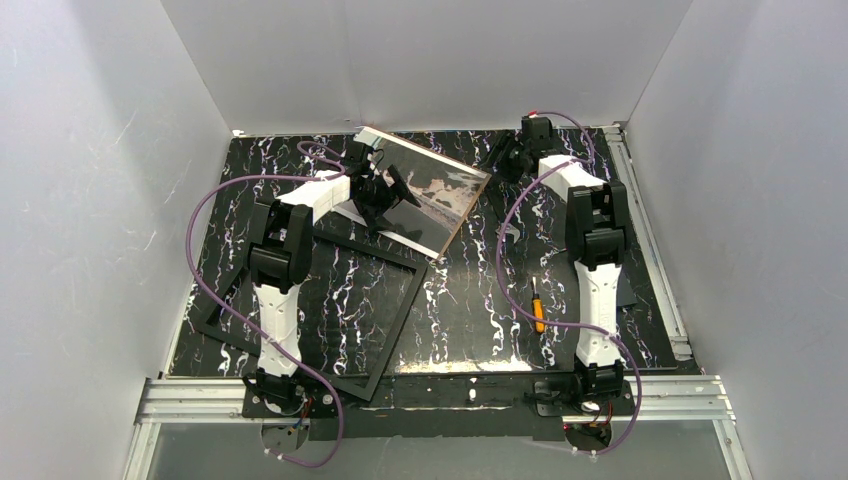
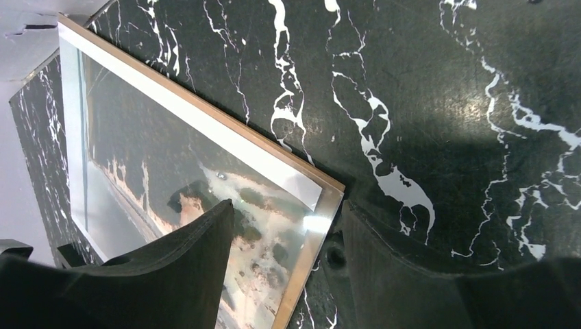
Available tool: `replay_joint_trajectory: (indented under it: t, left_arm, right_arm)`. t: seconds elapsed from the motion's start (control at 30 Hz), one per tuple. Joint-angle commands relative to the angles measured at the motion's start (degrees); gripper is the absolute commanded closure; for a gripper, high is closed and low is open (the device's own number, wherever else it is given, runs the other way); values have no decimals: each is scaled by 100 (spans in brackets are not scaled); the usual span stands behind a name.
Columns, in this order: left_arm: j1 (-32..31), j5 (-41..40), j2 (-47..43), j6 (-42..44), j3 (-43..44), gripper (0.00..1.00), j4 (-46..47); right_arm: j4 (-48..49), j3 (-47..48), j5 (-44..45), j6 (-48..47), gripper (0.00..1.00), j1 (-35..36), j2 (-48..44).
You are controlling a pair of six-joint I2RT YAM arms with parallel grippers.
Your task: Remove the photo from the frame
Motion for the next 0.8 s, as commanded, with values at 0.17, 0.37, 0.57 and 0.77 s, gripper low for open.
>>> replay_joint_trajectory:
  t: [0.17,0.37,0.57,0.77]
  left_arm:
    - [32,-48,289,17,-5,5,-851]
    - [36,1,358,8,56,5,-1031]
    - [32,-4,391,26,62,5,-1063]
    - [36,-3,406,30,58,5,-1070]
  right_arm:
    - [291,48,-528,410,34,-26,237]
    - [552,-37,-762,589,35,-26,198]
    - [867,-394,-783,640,35,-22,-153]
    - [1214,-709,-945,880,35,-22,-377]
